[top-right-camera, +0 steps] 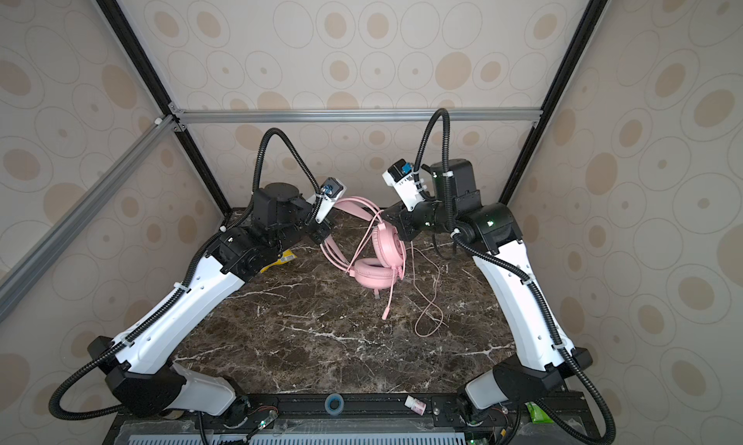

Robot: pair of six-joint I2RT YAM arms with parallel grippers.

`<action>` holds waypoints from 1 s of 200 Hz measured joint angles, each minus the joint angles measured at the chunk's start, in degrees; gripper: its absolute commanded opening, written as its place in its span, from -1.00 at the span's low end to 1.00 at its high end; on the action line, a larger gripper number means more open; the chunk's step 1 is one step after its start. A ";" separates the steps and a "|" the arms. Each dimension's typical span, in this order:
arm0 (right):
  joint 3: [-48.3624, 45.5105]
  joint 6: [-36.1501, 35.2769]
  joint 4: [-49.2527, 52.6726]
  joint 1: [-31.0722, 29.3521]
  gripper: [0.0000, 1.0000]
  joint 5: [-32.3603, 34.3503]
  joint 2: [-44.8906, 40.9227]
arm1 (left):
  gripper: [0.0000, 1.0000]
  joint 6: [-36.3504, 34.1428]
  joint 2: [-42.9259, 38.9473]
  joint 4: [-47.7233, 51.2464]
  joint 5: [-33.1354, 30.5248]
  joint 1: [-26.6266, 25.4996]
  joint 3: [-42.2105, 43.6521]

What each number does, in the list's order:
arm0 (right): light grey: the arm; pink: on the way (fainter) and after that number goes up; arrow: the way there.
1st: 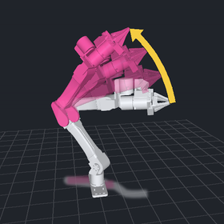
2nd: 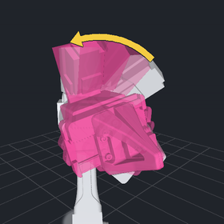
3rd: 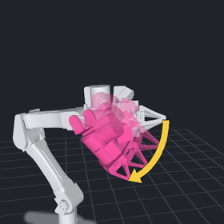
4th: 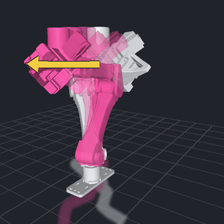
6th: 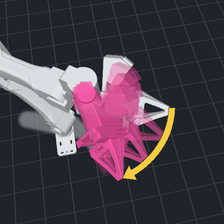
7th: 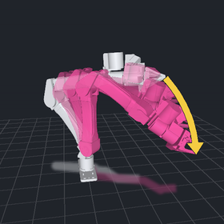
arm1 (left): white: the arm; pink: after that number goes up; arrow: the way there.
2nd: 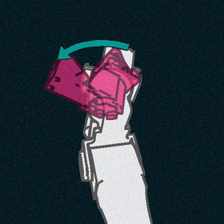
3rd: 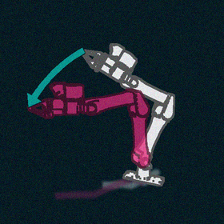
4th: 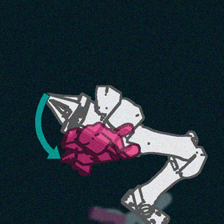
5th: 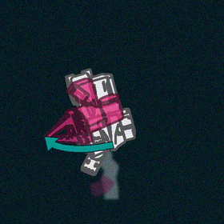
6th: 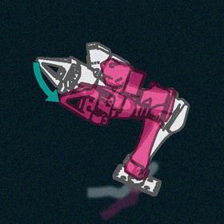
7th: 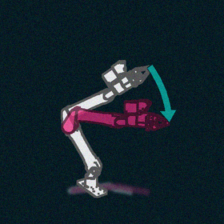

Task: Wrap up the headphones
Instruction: 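Open the right gripper to release the cable and draw it back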

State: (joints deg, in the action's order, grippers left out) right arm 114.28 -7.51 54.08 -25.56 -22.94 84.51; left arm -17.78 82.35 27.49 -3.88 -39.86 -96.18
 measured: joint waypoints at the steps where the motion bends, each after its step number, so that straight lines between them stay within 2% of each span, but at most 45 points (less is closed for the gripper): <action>1: 0.00 0.00 -0.04 0.02 -0.87 -0.02 0.02 | -1.00 0.02 0.00 0.00 0.02 0.02 0.00; 28: 0.70 0.63 -0.61 0.17 -0.87 -0.20 0.26 | -1.00 0.33 0.00 -0.07 0.20 0.22 0.00; 62: 5.88 -0.31 1.92 0.15 -0.94 2.19 3.13 | -1.00 0.74 0.00 -1.07 -0.09 0.57 0.00; 110: 6.56 -1.31 2.16 0.13 -0.81 4.59 3.65 | -1.00 1.49 0.00 -1.68 1.01 1.88 0.04; 171: 0.68 -0.22 -3.72 0.22 -0.65 5.46 2.14 | -1.00 1.75 0.00 -1.38 3.58 2.80 0.04; 200: -1.20 0.39 -6.64 0.68 -0.67 6.78 1.44 | -1.00 2.01 -0.02 -1.14 6.14 3.08 0.04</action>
State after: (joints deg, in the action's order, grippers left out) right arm 113.08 -7.11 47.44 -24.88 -16.16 85.95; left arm -15.77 82.32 26.35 2.26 -36.77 -96.14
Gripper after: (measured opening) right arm 0.174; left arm 0.071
